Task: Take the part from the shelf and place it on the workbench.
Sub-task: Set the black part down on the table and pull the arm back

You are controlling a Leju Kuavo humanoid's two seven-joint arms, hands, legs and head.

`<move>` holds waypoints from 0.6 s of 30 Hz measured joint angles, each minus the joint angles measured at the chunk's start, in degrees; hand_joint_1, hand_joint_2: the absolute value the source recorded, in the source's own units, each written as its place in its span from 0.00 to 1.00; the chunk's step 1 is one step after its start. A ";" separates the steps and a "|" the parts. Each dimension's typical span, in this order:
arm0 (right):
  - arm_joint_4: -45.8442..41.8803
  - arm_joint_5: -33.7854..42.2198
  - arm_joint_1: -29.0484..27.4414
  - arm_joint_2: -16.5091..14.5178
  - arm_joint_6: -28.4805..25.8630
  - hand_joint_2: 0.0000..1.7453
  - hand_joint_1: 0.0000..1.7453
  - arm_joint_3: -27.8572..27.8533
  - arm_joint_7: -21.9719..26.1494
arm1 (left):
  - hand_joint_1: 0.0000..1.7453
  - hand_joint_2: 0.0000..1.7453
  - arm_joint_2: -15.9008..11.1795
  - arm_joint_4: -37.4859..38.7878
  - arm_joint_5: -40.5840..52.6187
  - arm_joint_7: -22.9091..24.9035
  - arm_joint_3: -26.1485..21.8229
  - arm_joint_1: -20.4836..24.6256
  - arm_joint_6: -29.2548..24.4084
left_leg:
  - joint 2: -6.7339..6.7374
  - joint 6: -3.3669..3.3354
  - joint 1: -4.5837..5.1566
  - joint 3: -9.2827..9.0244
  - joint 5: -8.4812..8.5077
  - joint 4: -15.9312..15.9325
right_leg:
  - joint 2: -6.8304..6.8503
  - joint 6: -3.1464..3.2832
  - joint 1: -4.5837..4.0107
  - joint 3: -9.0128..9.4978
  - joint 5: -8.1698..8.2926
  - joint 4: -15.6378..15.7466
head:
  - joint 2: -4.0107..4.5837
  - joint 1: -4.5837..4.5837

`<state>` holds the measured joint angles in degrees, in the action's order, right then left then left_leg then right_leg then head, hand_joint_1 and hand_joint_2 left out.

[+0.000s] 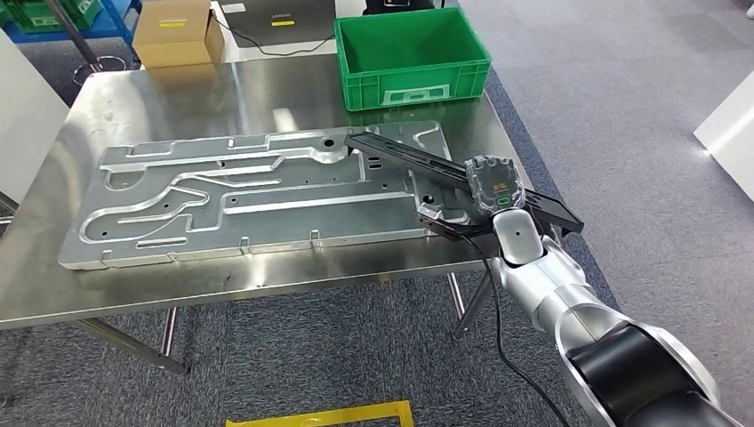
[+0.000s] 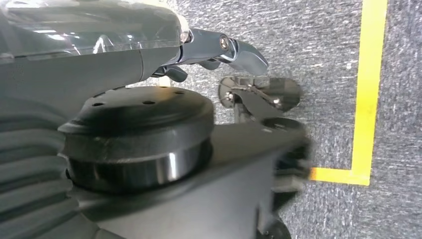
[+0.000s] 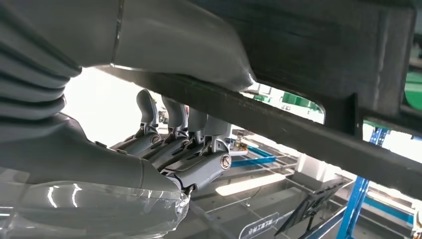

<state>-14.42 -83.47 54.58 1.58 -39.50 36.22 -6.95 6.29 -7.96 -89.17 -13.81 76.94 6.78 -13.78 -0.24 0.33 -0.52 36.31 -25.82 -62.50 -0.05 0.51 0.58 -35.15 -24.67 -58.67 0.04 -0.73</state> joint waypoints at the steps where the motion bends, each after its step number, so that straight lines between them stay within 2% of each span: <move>1: 0.02 0.00 0.04 0.01 0.04 0.00 0.28 -0.10 -0.02 | 0.00 0.00 0.00 0.00 -0.01 -0.04 0.00 0.02 0.01 | 0.00 -0.26 0.07 -1.17 0.74 2.46 | -0.02 -0.27 -0.07 -0.09 -0.06 -0.14 | 0.00 0.02; 2: 0.04 0.00 0.06 0.01 0.08 0.00 0.03 -0.19 -0.02 | 0.00 0.00 0.00 0.00 -0.01 -0.07 0.00 0.01 0.01 | -0.02 -0.50 0.17 -1.53 0.77 3.33 | -0.02 -0.53 -0.14 -0.18 -0.06 -0.20 | 0.00 0.04; 5: 0.18 0.00 0.07 0.02 0.26 0.00 0.00 -0.49 -0.03 | 0.00 0.00 0.00 0.00 -0.02 -0.10 0.00 -0.09 -0.01 | -0.08 -1.52 0.28 -1.54 1.20 3.75 | -0.02 -1.55 0.03 -0.32 -0.09 -0.26 | 0.00 0.07; 6: 0.25 0.00 0.13 0.03 0.30 0.00 0.00 -0.63 -0.03 | 0.00 0.00 -0.01 0.00 -0.03 -0.14 0.00 -0.08 -0.04 | -0.06 -1.86 0.21 -1.61 1.39 3.99 | -0.02 -1.90 0.12 -0.68 -0.71 -1.05 | 0.00 0.08; 7: 0.29 0.00 0.20 0.04 0.32 0.00 0.00 -0.75 -0.04 | 0.00 0.00 -0.01 0.00 -0.04 -0.20 0.00 -0.05 -0.09 | -0.04 -2.13 0.11 -1.68 1.56 4.22 | -0.01 -2.18 0.16 -1.58 -1.98 -3.04 | 0.00 0.09; 10: 0.46 -0.02 0.09 0.05 0.37 0.00 0.00 -0.99 -0.05 | 0.00 0.00 -0.02 0.00 -0.08 -0.61 0.00 -0.07 -0.28 | -0.06 -2.43 0.13 -1.65 1.65 4.27 | 0.01 -2.69 0.23 -6.58 -6.85 -13.63 | 0.00 0.11; 11: 0.52 -0.01 -0.07 0.05 0.37 0.00 0.00 -1.07 -0.05 | 0.00 0.00 -0.02 0.00 -0.09 -0.74 0.00 -0.10 -0.34 | -0.09 -2.46 0.15 -1.65 1.65 4.25 | 0.02 -2.71 0.23 -7.58 -7.13 -15.60 | 0.00 0.11; 12: 0.58 0.03 -0.19 0.06 0.36 0.00 0.00 -1.15 -0.04 | 0.00 0.00 -0.02 0.00 -0.09 -0.85 -0.01 -0.13 -0.38 | -0.14 -2.47 0.17 -1.67 1.64 4.23 | 0.02 -2.62 0.22 -7.51 -6.29 -15.30 | 0.00 0.12; 13: 0.62 0.09 -0.25 0.06 0.32 0.00 0.00 -1.27 -0.03 | 0.00 0.00 -0.02 0.00 -0.09 -0.95 -0.01 -0.14 -0.42 | -0.18 -2.45 0.20 -1.72 1.62 4.21 | 0.02 -2.43 0.20 -6.45 -4.64 -13.02 | 0.00 0.12; 15: 0.62 0.40 -0.08 0.06 0.26 0.00 0.00 -1.66 0.08 | 0.00 0.00 0.01 -0.01 -0.09 -1.16 -0.01 -0.10 -0.45 | -0.23 -2.29 0.38 -1.82 1.55 4.18 | 0.05 -1.78 -0.05 -2.46 -1.05 -5.02 | 0.00 0.10; 17: 0.62 1.01 0.17 0.05 0.28 0.00 0.00 -2.19 0.30 | 0.00 0.00 0.05 -0.01 -0.10 -1.39 -0.01 -0.08 -0.45 | -0.22 -1.85 0.54 -1.78 1.52 4.16 | 0.09 -1.16 -0.45 -0.13 0.31 -0.15 | 0.00 0.08; 18: 0.62 1.42 0.20 0.04 0.37 0.00 0.00 -2.47 0.47 | 0.00 0.00 0.07 -0.02 -0.10 -1.52 -0.01 -0.08 -0.45 | -0.20 -1.56 0.57 -1.74 1.55 4.21 | 0.10 -0.96 -0.64 -0.01 0.20 0.29 | 0.00 0.07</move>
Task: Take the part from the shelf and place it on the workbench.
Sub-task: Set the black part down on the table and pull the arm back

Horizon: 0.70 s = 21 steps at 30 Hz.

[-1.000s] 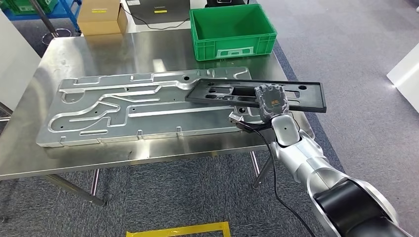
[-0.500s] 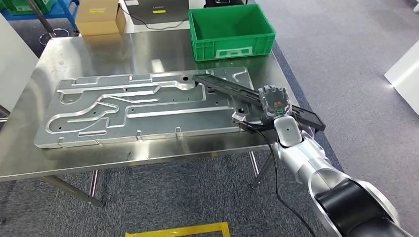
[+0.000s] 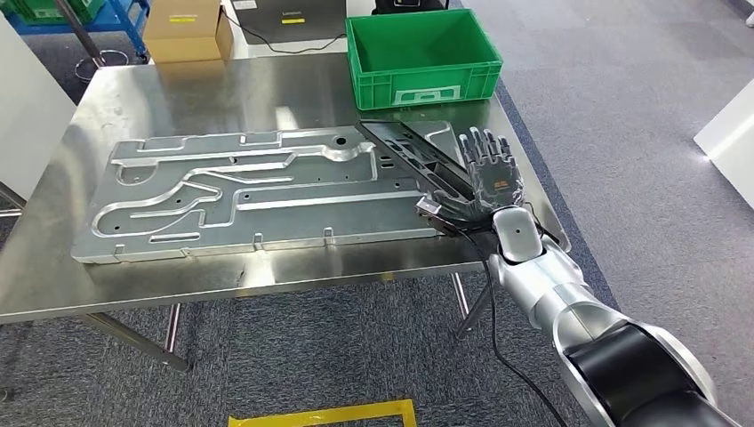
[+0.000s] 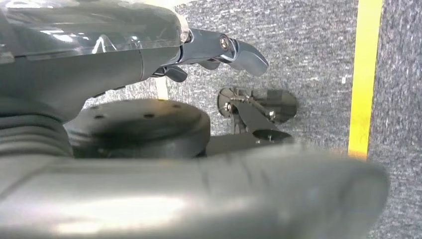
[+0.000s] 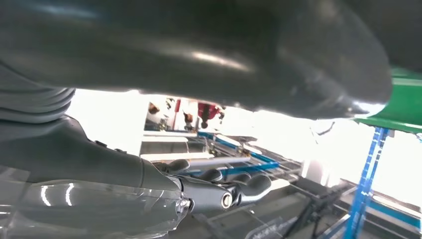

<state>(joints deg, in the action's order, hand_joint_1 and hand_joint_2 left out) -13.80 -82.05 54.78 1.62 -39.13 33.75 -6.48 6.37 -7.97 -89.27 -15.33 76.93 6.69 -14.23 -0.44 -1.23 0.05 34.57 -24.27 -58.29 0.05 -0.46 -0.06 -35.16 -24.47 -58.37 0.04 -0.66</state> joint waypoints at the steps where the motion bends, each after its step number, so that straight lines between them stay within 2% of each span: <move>1: 0.00 0.47 -0.03 -0.01 0.13 0.00 0.00 -0.32 0.32 | 0.00 0.00 0.01 0.01 -0.01 -0.13 0.01 0.00 0.00 | 0.01 0.32 -0.01 -0.02 0.03 0.06 | -0.02 0.26 0.04 -0.02 0.16 0.15 | 0.00 0.01; 3: -0.01 1.50 -0.06 -0.02 0.61 0.00 0.00 -1.19 1.07 | 0.00 0.00 0.01 0.00 -0.01 -0.30 0.00 0.02 0.00 | 0.06 0.92 -0.05 0.29 -0.70 -0.82 | 0.09 0.80 0.35 0.20 0.47 0.61 | 0.00 -0.02; 4: -0.01 1.95 -0.04 -0.03 0.88 0.00 0.00 -1.69 1.44 | 0.00 0.00 0.00 0.01 -0.01 -0.35 0.01 0.03 0.00 | 0.08 1.19 -0.08 0.91 -1.78 -2.36 | 0.15 1.11 0.54 0.32 0.62 0.87 | 0.00 -0.10; 7: -0.01 2.88 -0.40 -0.05 1.46 0.00 0.00 -3.04 2.03 | 0.00 0.00 -0.02 0.02 -0.04 -0.39 0.00 -0.05 -0.02 | 0.12 1.73 -0.37 5.65 -7.14 -12.98 | 0.21 1.56 0.56 0.28 0.68 0.97 | 0.00 -0.31; 8: -0.01 3.14 -0.66 -0.06 1.61 0.00 0.00 -3.45 2.19 | 0.00 0.00 -0.03 0.02 -0.05 -0.39 -0.01 -0.09 -0.02 | 0.13 1.85 -0.42 6.91 -8.04 -15.79 | 0.21 1.57 0.54 0.24 0.66 0.93 | 0.00 -0.30; 9: 0.00 3.40 -0.87 -0.07 1.80 0.00 0.00 -3.82 2.40 | 0.00 0.00 -0.03 0.02 -0.05 -0.41 0.00 -0.12 -0.02 | 0.14 1.92 -0.47 7.14 -7.78 -16.40 | 0.20 1.56 0.53 0.21 0.65 0.85 | 0.00 -0.31; 10: 0.00 3.69 -1.02 -0.07 2.02 0.00 0.00 -4.17 2.60 | 0.00 0.00 -0.04 0.02 -0.05 -0.43 -0.01 -0.12 -0.03 | 0.15 1.94 -0.53 6.22 -6.49 -14.68 | 0.20 1.51 0.54 0.21 0.62 0.75 | 0.00 -0.32; 12: -0.01 4.55 -1.08 -0.12 2.52 0.00 0.00 -4.92 3.04 | 0.00 0.00 -0.07 0.02 -0.05 -0.51 -0.01 -0.08 -0.05 | 0.22 1.75 -0.64 2.24 -3.04 -6.99 | 0.17 1.24 0.55 0.20 0.46 0.39 | 0.01 -0.32; 14: -0.02 6.96 -1.05 -0.19 3.67 0.00 0.00 -6.06 4.29 | 0.00 0.00 -0.08 0.01 -0.07 -0.66 -0.01 -0.03 -0.07 | 0.24 1.23 -0.51 -0.60 -1.37 -1.39 | 0.11 0.71 0.43 0.07 0.30 0.01 | 0.01 -0.29; 18: -0.17 19.32 -1.21 -0.70 9.62 0.00 0.00 -12.49 11.11 | 0.00 0.00 -0.06 0.01 -0.07 -0.95 -0.09 -0.11 -0.14 | 0.13 -0.17 -0.24 -0.91 -0.90 -0.24 | 0.08 -0.58 0.50 -0.12 0.27 -0.16 | 0.00 -0.25; 20: -0.32 24.86 -1.24 -0.91 12.99 0.00 0.00 -16.97 14.18 | 0.00 0.00 -0.02 0.01 -0.05 -1.02 -0.12 -0.03 -0.14 | 0.11 -0.77 -0.43 -0.96 -0.53 0.15 | 0.05 -1.13 0.69 -1.51 -1.94 -3.40 | 0.00 -0.19; 21: -0.33 26.17 -1.31 -0.93 14.02 0.00 0.00 -18.91 14.88 | 0.00 0.00 -0.01 0.01 -0.05 -1.02 -0.12 -0.04 -0.10 | 0.09 -0.92 -0.45 -0.93 -0.44 0.22 | 0.04 -1.37 0.77 -3.04 -3.84 -6.81 | 0.00 -0.15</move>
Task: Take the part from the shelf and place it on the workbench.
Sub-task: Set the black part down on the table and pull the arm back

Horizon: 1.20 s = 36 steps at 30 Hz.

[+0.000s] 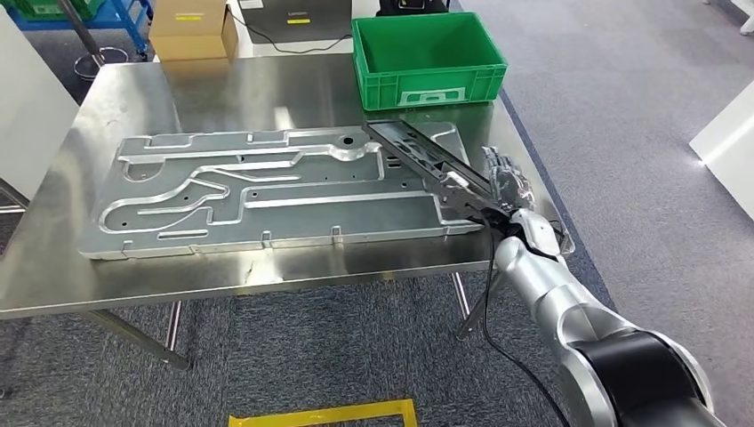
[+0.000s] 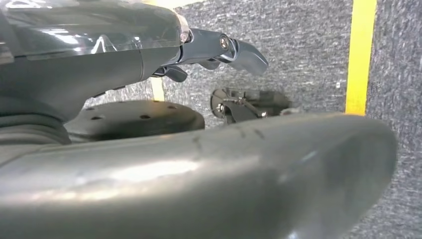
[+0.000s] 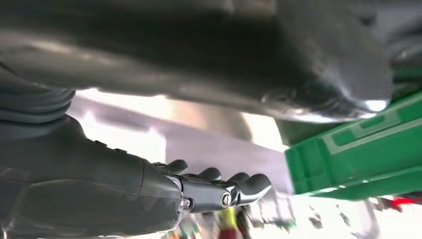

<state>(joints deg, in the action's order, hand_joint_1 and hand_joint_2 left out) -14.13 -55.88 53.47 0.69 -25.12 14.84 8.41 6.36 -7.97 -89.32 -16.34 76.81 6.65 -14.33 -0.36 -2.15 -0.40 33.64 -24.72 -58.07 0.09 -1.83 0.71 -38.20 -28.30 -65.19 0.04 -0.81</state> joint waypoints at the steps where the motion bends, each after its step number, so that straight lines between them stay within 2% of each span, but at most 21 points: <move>1: 0.01 0.48 -0.13 0.00 0.70 0.00 0.00 -1.58 0.22 | 0.00 0.00 0.01 -0.01 0.01 0.02 0.01 -0.04 0.05 | -0.02 -0.07 0.03 0.07 0.03 0.00 | 0.00 -0.19 0.02 -1.89 -1.90 -3.99 | 0.00 0.01; 3: 0.03 0.45 -0.65 0.02 1.66 0.00 0.00 -3.80 0.10 | 0.00 0.00 0.02 -0.01 0.05 0.18 0.02 -0.12 0.22 | -0.04 -0.09 0.11 0.14 0.03 -0.02 | -0.01 -0.31 0.03 -4.50 -3.37 -9.26 | 0.00 0.01; 4: 0.03 0.36 -0.90 0.04 2.02 0.00 0.00 -4.65 0.07 | 0.00 0.00 0.02 -0.01 0.08 0.30 0.02 -0.12 0.35 | -0.05 -0.08 0.17 0.13 0.03 -0.04 | -0.01 -0.19 0.02 -4.29 -2.40 -8.70 | 0.00 0.01; 6: 0.02 0.17 -1.11 0.12 2.47 0.00 0.00 -5.94 0.04 | 0.00 0.00 0.04 -0.01 0.13 0.53 0.02 -0.08 0.62 | -0.05 -0.03 0.31 0.03 -0.02 -0.04 | -0.02 0.44 -0.11 -0.98 1.49 -1.89 | 0.00 0.01; 8: 0.00 -0.28 -1.09 0.23 2.50 0.00 0.00 -6.62 -0.14 | 0.00 0.00 0.09 -0.01 0.20 0.66 0.02 -0.03 0.94 | -0.02 0.24 0.56 0.09 -0.12 -0.11 | 0.04 1.21 -0.55 2.41 3.86 5.09 | 0.00 -0.02; 11: 0.01 -1.52 -1.30 0.34 1.84 0.00 0.00 -6.81 -1.04 | 0.00 0.00 0.16 -0.02 0.54 0.83 0.02 -0.06 1.61 | 0.03 0.97 0.53 0.17 -0.18 -0.02 | 0.07 1.74 -0.99 3.20 4.01 7.18 | 0.00 -0.01; 13: -0.07 -2.61 -1.42 0.38 0.86 0.00 0.00 -6.82 -1.65 | 0.00 0.00 0.18 -0.03 0.75 0.96 0.04 -0.03 1.95 | 0.06 1.68 0.53 0.47 -0.91 -0.87 | 0.10 2.19 -0.66 3.46 4.25 7.67 | 0.00 -0.06; 15: -0.20 -4.23 -1.45 0.39 -0.45 0.00 0.00 -6.81 -2.59 | 0.00 0.00 0.14 -0.03 0.93 1.26 0.09 0.02 2.17 | 0.07 2.32 0.47 2.59 -3.76 -5.63 | 0.21 2.64 -0.33 3.72 4.41 8.10 | 0.00 -0.20; 17: -0.25 -6.40 -1.55 0.42 -1.87 0.00 0.00 -6.65 -3.84 | 0.00 0.00 0.13 -0.03 1.07 1.70 0.14 -0.07 2.22 | 0.08 2.69 0.29 6.21 -7.16 -13.27 | 0.20 2.85 -0.37 3.73 4.35 8.08 | 0.00 -0.31; 18: -0.25 -7.45 -1.61 0.44 -2.42 0.00 0.00 -6.44 -4.46 | 0.00 0.00 0.13 -0.03 1.07 1.86 0.15 -0.12 2.20 | 0.09 2.80 0.22 7.54 -7.83 -15.92 | 0.18 2.88 -0.37 3.73 4.32 8.04 | 0.00 -0.31; 19: -0.25 -8.39 -1.65 0.44 -2.77 0.00 0.00 -6.14 -4.93 | 0.00 0.00 0.12 -0.03 1.05 1.97 0.16 -0.16 2.17 | 0.09 2.87 0.16 7.93 -7.36 -16.54 | 0.13 2.88 -0.36 3.74 4.29 7.98 | 0.00 -0.32; 20: -0.26 -9.16 -1.64 0.45 -2.94 0.00 0.00 -5.79 -5.34 | 0.00 0.00 0.11 -0.02 1.02 2.04 0.17 -0.16 2.13 | 0.11 2.88 0.09 7.21 -5.82 -14.80 | 0.06 2.84 -0.34 3.78 4.22 7.88 | 0.00 -0.32; 22: -0.29 -10.45 -1.47 0.51 -2.99 0.00 0.00 -5.09 -6.01 | 0.00 0.00 0.08 -0.03 0.88 2.26 0.20 -0.11 2.05 | 0.20 2.67 -0.02 3.56 -1.84 -6.97 | -0.04 2.54 -0.36 3.86 3.95 7.55 | 0.00 -0.31; 24: -0.32 -11.76 -1.00 0.74 -2.93 0.00 0.00 -4.48 -6.82 | 0.00 0.00 0.07 -0.03 0.74 2.60 0.23 -0.07 2.00 | 0.25 2.12 0.06 1.01 -0.14 -1.50 | -0.10 2.06 -0.52 3.66 3.70 7.10 | 0.00 -0.27; 27: -0.35 -13.83 0.32 1.33 -2.74 0.00 0.00 -3.58 -8.10 | 0.00 0.00 0.10 -0.03 0.62 2.99 0.28 -0.13 2.04 | 0.18 1.04 0.28 0.80 -0.03 -0.56 | -0.09 1.26 -0.56 3.32 3.71 6.92 | 0.00 -0.23; 29: -0.44 -15.24 1.84 1.96 -2.69 0.00 0.00 -3.07 -8.95 | 0.00 0.00 0.14 -0.03 0.57 3.14 0.31 -0.09 2.19 | 0.16 0.35 0.18 0.77 0.29 -0.26 | -0.10 0.62 -0.35 2.62 2.44 5.26 | 0.00 -0.20; 32: -0.49 -17.75 4.98 3.43 -2.11 0.00 0.00 -2.35 -10.43 | 0.00 0.00 0.23 -0.03 0.56 3.67 0.40 -0.11 2.59 | 0.09 -0.14 0.12 0.84 0.43 -0.18 | -0.10 -0.10 -0.12 -2.06 -2.81 -4.97 | 0.00 -0.15; 33: -0.49 -18.80 6.20 4.02 -1.52 0.00 0.00 -2.11 -10.89 | 0.00 0.00 0.25 -0.03 0.56 3.91 0.44 -0.13 2.74 | 0.05 -0.15 0.15 0.87 0.43 -0.21 | -0.09 -0.22 -0.07 -3.68 -3.82 -8.21 | 0.00 -0.15; 34: -0.49 -19.77 7.54 4.58 -0.85 0.00 0.00 -1.92 -11.18 | 0.00 0.00 0.28 -0.03 0.56 4.12 0.48 -0.14 2.87 | 0.02 -0.15 0.17 0.88 0.43 -0.26 | -0.09 -0.24 -0.02 -4.44 -3.70 -9.56 | 0.00 -0.15; 35: -0.49 -20.70 9.02 5.17 -0.24 0.00 0.00 -1.74 -11.40 | 0.00 0.00 0.32 -0.03 0.56 4.29 0.50 -0.14 3.03 | -0.01 -0.13 0.18 0.87 0.41 -0.30 | -0.09 -0.18 0.01 -4.11 -2.52 -8.68 | 0.00 -0.15; 36: -0.51 -21.55 10.65 5.69 0.20 0.00 0.00 -1.56 -11.59 | 0.00 0.00 0.39 -0.03 0.56 4.41 0.52 -0.13 3.21 | -0.03 -0.08 0.20 0.81 0.38 -0.33 | -0.09 -0.02 0.01 -2.62 -0.47 -5.49 | 0.00 -0.15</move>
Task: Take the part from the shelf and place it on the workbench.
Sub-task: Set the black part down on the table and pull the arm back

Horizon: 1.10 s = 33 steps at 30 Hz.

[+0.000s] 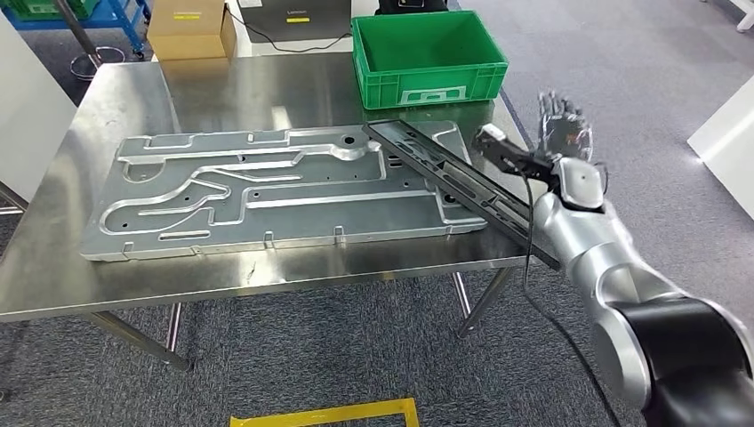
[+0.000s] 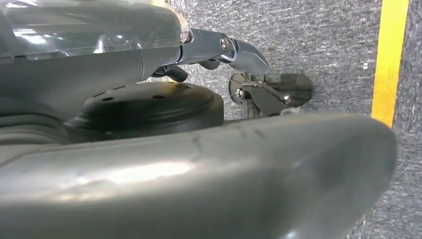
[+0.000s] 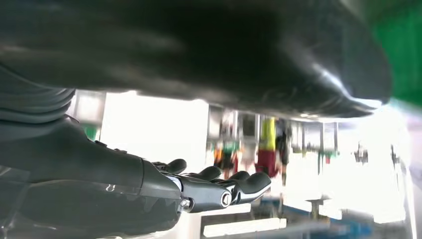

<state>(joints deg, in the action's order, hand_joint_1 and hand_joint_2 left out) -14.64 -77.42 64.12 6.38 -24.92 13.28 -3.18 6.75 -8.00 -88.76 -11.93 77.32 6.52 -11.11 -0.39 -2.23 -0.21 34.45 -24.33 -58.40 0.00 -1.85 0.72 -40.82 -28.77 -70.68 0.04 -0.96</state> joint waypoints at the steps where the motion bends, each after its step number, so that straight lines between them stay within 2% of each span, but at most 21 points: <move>1: -0.06 -0.77 1.65 0.45 0.25 0.00 0.00 0.21 -0.20 | 0.00 0.00 0.08 0.00 -0.01 0.08 0.01 0.01 0.17 | -0.02 0.07 0.02 -0.05 -0.04 -0.02 | -0.01 0.22 -0.01 1.97 2.11 4.18 | 0.00 0.01; 3: -0.27 -2.28 5.20 1.25 0.55 0.00 0.00 0.67 -0.49 | 0.00 0.00 0.23 0.00 -0.08 0.14 0.03 0.05 0.48 | -0.05 0.38 0.26 0.10 -0.10 -0.12 | -0.01 0.66 -0.26 4.98 4.35 10.73 | 0.00 -0.02; 4: -0.39 -2.86 6.97 1.58 0.70 0.00 0.00 0.83 -0.43 | 0.00 0.00 0.26 0.00 -0.18 0.10 0.03 0.04 0.59 | -0.05 0.59 0.37 0.24 -0.11 -0.15 | -0.02 0.84 -0.39 5.43 4.46 11.93 | 0.00 -0.04; 6: -0.70 -3.40 10.45 2.01 0.95 0.00 0.00 0.95 0.08 | 0.00 0.00 0.28 0.01 -0.37 -0.09 0.03 0.00 0.82 | -0.06 1.12 0.54 0.38 -0.10 -0.10 | -0.04 1.26 -0.36 5.39 4.38 12.23 | 0.00 -0.09; 8: -1.26 -2.96 13.93 2.12 1.09 0.00 0.00 0.95 1.12 | 0.00 0.00 0.27 0.01 -0.48 -0.45 0.03 -0.03 0.97 | -0.01 1.72 0.58 0.97 -1.31 -1.51 | 0.08 1.87 -0.04 5.48 4.55 12.50 | 0.00 -0.12; 9: -1.57 -2.30 15.66 2.09 1.05 0.00 0.00 0.92 1.88 | 0.00 0.00 0.26 0.01 -0.51 -0.69 0.03 -0.04 0.99 | 0.01 1.98 0.57 1.93 -2.79 -3.76 | 0.16 2.20 0.11 5.55 4.63 12.64 | 0.00 -0.13; 11: -2.12 -0.24 18.81 1.64 0.66 0.00 0.00 0.61 3.59 | 0.00 0.00 0.24 0.02 -0.56 -1.23 0.03 -0.04 0.95 | 0.04 2.33 0.43 5.18 -6.64 -11.28 | 0.23 2.63 -0.02 5.59 4.57 12.63 | 0.00 -0.16; 12: -2.38 1.02 19.99 1.22 0.35 0.00 0.00 0.31 4.57 | 0.00 0.00 0.22 0.02 -0.57 -1.50 0.03 -0.04 0.91 | 0.04 2.43 0.40 6.75 -7.90 -14.85 | 0.21 2.74 -0.11 5.64 4.51 12.59 | 0.00 -0.14; 13: -2.72 2.44 20.95 0.66 0.01 0.00 0.00 -0.18 5.68 | 0.00 0.00 0.22 0.02 -0.57 -1.77 0.02 -0.05 0.89 | 0.04 2.48 0.40 7.66 -8.14 -16.84 | 0.16 2.81 -0.20 5.72 4.44 12.52 | 0.00 -0.15; 14: -3.13 4.04 21.78 0.05 -0.34 0.00 0.00 -0.75 7.02 | 0.00 0.00 0.22 0.01 -0.57 -2.05 0.00 -0.06 0.87 | 0.05 2.49 0.40 7.57 -7.26 -16.62 | 0.09 2.86 -0.27 5.81 4.33 12.40 | 0.00 -0.15; 15: -3.75 6.11 22.53 -0.73 -0.71 0.00 0.00 -1.57 8.82 | 0.00 0.00 0.22 0.01 -0.57 -2.39 -0.06 -0.07 0.87 | 0.06 2.42 0.40 6.45 -5.44 -14.09 | 0.03 2.87 -0.32 5.89 4.18 12.24 | 0.00 -0.15; 16: -4.46 8.27 23.31 -1.59 -0.98 0.00 0.00 -2.50 10.72 | 0.00 0.00 0.22 0.01 -0.57 -2.73 -0.16 -0.08 0.89 | 0.09 2.27 0.40 4.71 -3.24 -10.23 | -0.03 2.82 -0.35 5.95 4.00 12.04 | 0.00 -0.15; 18: -6.12 12.63 24.98 -3.61 -1.01 0.00 0.00 -4.45 14.56 | 0.00 0.00 0.24 0.00 -0.58 -3.38 -0.56 -0.03 0.93 | 0.17 1.85 0.51 1.56 -0.77 -3.39 | -0.15 2.56 -0.57 5.87 3.69 11.64 | 0.00 -0.13; 20: -7.78 16.05 26.10 -5.48 -0.26 0.00 0.00 -5.66 17.44 | 0.00 0.00 0.28 0.00 -0.59 -3.76 -1.08 0.03 0.99 | 0.16 1.39 0.62 0.53 -0.61 -1.04 | -0.23 2.17 -0.74 5.72 3.63 11.53 | 0.00 -0.10; 23: -11.02 22.03 26.13 -7.92 1.62 0.00 0.00 -6.41 20.93 | 0.00 0.00 0.48 0.00 -0.59 -3.91 -1.92 0.08 0.93 | 0.08 0.56 0.33 0.38 -0.18 -0.41 | -0.18 1.41 -0.71 5.45 3.13 10.98 | 0.00 -0.08; 25: -13.96 26.96 25.39 -9.30 2.88 0.00 0.00 -6.63 22.38 | 0.00 0.00 0.59 0.00 -0.59 -3.90 -2.47 0.12 0.52 | 0.10 0.16 0.08 0.25 0.05 -0.09 | -0.14 0.78 -0.49 3.56 0.53 6.67 | 0.00 -0.02; 27: -17.92 32.57 23.16 -10.27 3.72 0.00 0.00 -6.43 23.07 | 0.00 0.00 0.60 0.00 -0.59 -3.74 -2.99 0.14 -0.25 | 0.01 0.01 0.06 0.23 0.07 -0.08 | -0.10 0.24 -0.23 0.11 -2.74 -0.68 | 0.00 0.02; 28: -20.25 35.47 21.52 -10.68 3.96 0.00 0.00 -6.06 23.18 | 0.00 0.00 0.61 0.00 -0.59 -3.64 -3.24 0.15 -0.68 | -0.06 0.01 0.05 0.21 0.07 -0.09 | -0.09 0.11 -0.13 -1.24 -3.41 -3.29 | 0.00 0.02; 29: -22.44 38.00 19.95 -10.96 4.05 0.00 0.00 -5.50 23.23 | 0.00 0.00 0.62 0.00 -0.59 -3.57 -3.49 0.15 -1.06 | -0.11 0.02 0.05 0.19 0.06 -0.10 | -0.08 0.10 -0.05 -1.70 -2.99 -3.89 | 0.00 0.03; 30: -24.60 40.34 18.47 -11.22 4.04 0.00 0.00 -4.73 23.27 | 0.00 0.00 0.63 0.00 -0.59 -3.53 -3.77 0.15 -1.49 | -0.16 0.06 0.08 0.15 0.03 -0.11 | -0.08 0.20 -0.01 -1.07 -1.57 -2.28 | 0.00 0.03; 33: -31.64 47.01 14.55 -11.62 3.24 0.00 0.00 -1.83 23.95 | 0.00 0.00 0.73 0.00 -0.59 -3.57 -4.90 0.21 -2.63 | -0.20 0.41 0.14 0.06 -0.09 -0.13 | -0.09 1.07 -0.38 4.24 3.52 8.94 | 0.00 0.01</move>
<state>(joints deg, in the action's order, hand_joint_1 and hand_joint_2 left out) -46.28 -30.42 78.67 -5.24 -21.68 11.45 20.76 7.49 -8.00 -89.35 -15.50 72.42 6.74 -13.75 -0.60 -1.82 -0.07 34.51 -24.42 -58.53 -0.09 -0.78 0.35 -36.58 -25.25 -61.73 0.04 -0.96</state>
